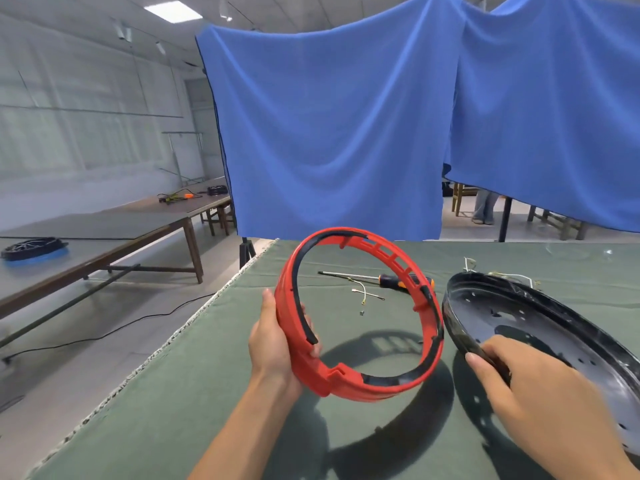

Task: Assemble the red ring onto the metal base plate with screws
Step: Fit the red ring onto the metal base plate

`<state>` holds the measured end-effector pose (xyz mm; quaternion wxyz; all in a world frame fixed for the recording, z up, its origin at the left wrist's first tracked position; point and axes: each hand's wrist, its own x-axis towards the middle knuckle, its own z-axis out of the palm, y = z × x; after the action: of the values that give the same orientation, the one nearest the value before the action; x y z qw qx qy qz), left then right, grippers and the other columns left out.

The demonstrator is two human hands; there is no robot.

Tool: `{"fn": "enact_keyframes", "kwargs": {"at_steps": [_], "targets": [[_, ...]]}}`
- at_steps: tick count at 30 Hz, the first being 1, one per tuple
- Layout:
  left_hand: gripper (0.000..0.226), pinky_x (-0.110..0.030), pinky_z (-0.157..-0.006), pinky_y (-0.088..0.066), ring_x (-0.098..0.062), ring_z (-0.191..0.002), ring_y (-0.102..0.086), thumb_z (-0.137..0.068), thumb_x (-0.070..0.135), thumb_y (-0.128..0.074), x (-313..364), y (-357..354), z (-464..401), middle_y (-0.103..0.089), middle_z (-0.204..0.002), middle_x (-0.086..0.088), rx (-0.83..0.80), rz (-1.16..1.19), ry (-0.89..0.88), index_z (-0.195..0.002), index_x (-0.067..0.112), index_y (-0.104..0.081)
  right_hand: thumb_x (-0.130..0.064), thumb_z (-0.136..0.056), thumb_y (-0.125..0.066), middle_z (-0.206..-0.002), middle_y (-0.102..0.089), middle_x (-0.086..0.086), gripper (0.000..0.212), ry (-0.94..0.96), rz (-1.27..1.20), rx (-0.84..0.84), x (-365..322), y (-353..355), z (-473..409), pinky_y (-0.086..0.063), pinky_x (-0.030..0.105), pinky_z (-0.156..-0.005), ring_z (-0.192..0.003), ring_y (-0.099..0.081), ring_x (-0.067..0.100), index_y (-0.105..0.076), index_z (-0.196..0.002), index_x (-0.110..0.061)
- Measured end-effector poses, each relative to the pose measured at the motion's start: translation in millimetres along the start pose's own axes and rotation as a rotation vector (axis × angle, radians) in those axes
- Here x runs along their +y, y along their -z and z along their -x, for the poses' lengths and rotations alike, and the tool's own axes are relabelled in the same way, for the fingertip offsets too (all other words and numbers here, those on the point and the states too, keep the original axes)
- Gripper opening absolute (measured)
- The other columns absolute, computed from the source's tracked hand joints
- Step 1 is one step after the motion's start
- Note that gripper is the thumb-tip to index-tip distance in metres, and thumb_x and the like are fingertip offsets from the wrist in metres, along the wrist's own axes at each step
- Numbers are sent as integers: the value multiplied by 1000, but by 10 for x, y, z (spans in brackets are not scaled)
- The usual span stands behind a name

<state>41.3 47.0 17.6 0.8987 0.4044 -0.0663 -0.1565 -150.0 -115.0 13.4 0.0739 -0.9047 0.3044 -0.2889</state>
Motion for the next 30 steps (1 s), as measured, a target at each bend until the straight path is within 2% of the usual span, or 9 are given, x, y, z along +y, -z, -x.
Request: {"fn": "enact_keyframes", "kwargs": {"at_steps": [3,7,10,14,19,22,24,26,30], "targets": [[51,-18,-32,-35,-18,-29,-39,-96,49,-42,48,-60,67,-42,-43,-5,23,-60,-90,-73,5,-53,-35,-82,-62,-52,-47,-9,31,29,-25,36,19,-32,5,-23,19,-44,-49,-43,9,-41,-59,-30],[33,-20,-36,-35,-13,-36,-42,-85,44,-63,83,-151,244,-45,-45,4,-80,-335,-547,-63,19,-58,-40,-81,-65,-53,-49,-15,32,15,-13,-17,28,-48,6,-26,18,-45,-52,-46,5,-42,-60,-33],[16,-17,-48,-40,0,-49,-49,-85,41,-59,-42,-222,359,-61,-62,7,-326,-771,-931,-79,27,-64,-50,-84,-56,-58,-56,-16,25,-36,-105,-71,27,-93,-3,-35,24,-52,-61,-52,1,-50,-65,-35],[27,-28,-39,-40,-17,-46,-55,-87,36,-55,-301,-279,374,-58,-52,2,-551,-1370,-1348,-72,16,-64,-58,-86,-41,-66,-66,-10,39,-133,-592,-33,-15,-81,-60,-45,33,-59,-59,-59,6,-64,-73,-29],[34,-27,-33,-34,-11,-43,-54,-90,38,-49,-482,-256,339,-52,-49,5,-651,-1670,-1572,-63,21,-60,-66,-72,-46,-71,-72,12,60,-399,-1107,-174,-107,-38,-141,-50,33,-50,-63,-69,27,-66,-94,-15],[27,-24,-34,-32,-9,-45,-53,-90,37,-49,-546,-227,352,-51,-52,6,-786,-1717,-1617,-69,25,-62,-61,-70,-62,-66,-71,13,55,-522,-1018,-240,-71,-55,-181,-43,24,-39,-55,-68,27,-59,-95,-13],[29,-23,-36,-31,-9,-46,-52,-90,39,-48,-569,-229,367,-51,-52,7,-842,-1748,-1626,-69,26,-63,-37,-83,-68,-55,-66,11,34,-548,-938,-278,-5,-100,-209,-37,21,-34,-44,-62,25,-57,-96,-8],[31,-24,-37,-33,-8,-47,-52,-90,43,-49,-598,-238,376,-51,-52,7,-849,-1746,-1629,-70,26,-65,-12,-88,-57,-47,-62,10,11,-506,-852,-266,40,-148,-222,-34,20,-32,-36,-56,24,-57,-90,-2],[33,-28,-48,-43,-18,-58,-56,-93,40,-51,-520,-272,369,-58,-62,5,-677,-1471,-1588,-86,17,-73,-4,-84,-45,-40,-57,7,15,-453,-722,-153,59,-212,-241,-32,18,-29,-27,-47,20,-52,-71,0]]}}
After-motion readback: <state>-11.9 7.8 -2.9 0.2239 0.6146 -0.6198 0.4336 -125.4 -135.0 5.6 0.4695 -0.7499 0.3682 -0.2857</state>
